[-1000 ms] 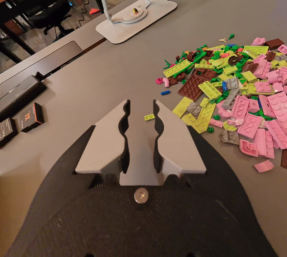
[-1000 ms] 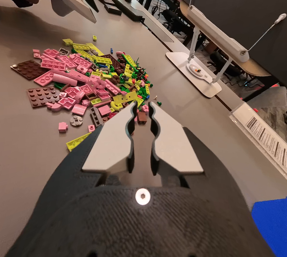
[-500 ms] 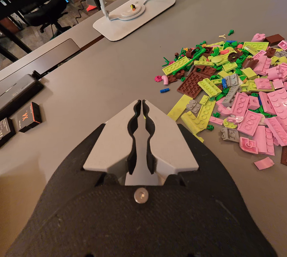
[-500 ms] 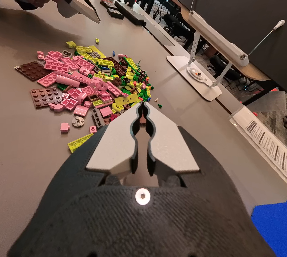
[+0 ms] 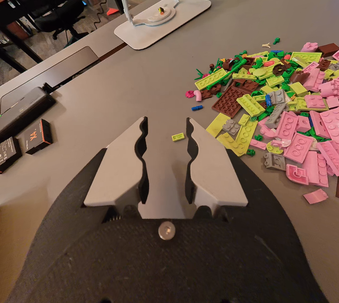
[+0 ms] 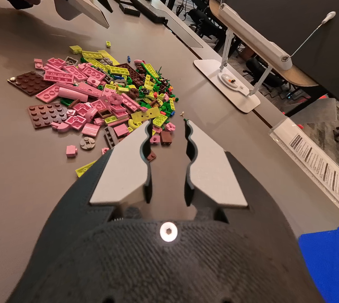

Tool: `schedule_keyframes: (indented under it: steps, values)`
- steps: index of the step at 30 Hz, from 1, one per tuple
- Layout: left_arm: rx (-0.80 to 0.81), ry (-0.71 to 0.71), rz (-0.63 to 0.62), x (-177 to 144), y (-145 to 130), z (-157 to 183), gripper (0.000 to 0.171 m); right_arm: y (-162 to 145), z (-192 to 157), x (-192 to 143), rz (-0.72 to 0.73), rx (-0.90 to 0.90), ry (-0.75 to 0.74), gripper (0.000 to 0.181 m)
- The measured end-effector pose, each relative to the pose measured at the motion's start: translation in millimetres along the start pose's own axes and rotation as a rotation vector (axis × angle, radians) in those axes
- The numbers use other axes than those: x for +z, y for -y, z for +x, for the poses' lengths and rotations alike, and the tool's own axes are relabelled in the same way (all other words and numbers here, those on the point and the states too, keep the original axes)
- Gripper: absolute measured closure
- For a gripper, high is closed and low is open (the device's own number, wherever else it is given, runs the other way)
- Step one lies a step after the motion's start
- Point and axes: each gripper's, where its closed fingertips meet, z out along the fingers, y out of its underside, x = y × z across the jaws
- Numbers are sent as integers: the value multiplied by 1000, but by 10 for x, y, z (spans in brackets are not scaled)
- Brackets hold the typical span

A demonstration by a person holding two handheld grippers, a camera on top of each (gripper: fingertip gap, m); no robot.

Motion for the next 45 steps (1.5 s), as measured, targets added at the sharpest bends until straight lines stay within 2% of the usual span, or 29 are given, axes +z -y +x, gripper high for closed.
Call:
schedule_keyframes:
  steps: [3, 7, 21, 27, 40, 41, 43, 44, 45]
  values:
    - [-1, 2, -1, 4, -1, 2, 126, -1, -1, 2, -1, 1, 0, 148]
    - [-20, 31, -9, 18, -15, -49, 99, -7, 13, 7, -4, 5, -7, 141]
    - [-73, 62, -3, 21, -12, -130, 68, 4, 77, 12, 4, 30, -37, 115]
    - [-82, 65, -3, 21, -13, -137, 62, 5, 94, 14, 6, 36, -44, 109]
    - [-79, 74, -4, 30, -3, -121, 66, 30, 119, 23, 14, 45, -59, 106]
    - [-84, 89, 2, 47, 26, -135, 68, 58, 141, 28, 23, 61, -71, 102]
    - [-78, 101, 7, 76, 94, -120, 67, 181, 215, 39, 71, 148, -117, 74]
    - [-65, 104, -4, 72, 136, -112, 67, 287, 230, 44, 116, 213, -123, 65]
    - [-50, 119, 9, 73, 240, -107, 66, 415, 229, 45, 174, 277, -116, 66]
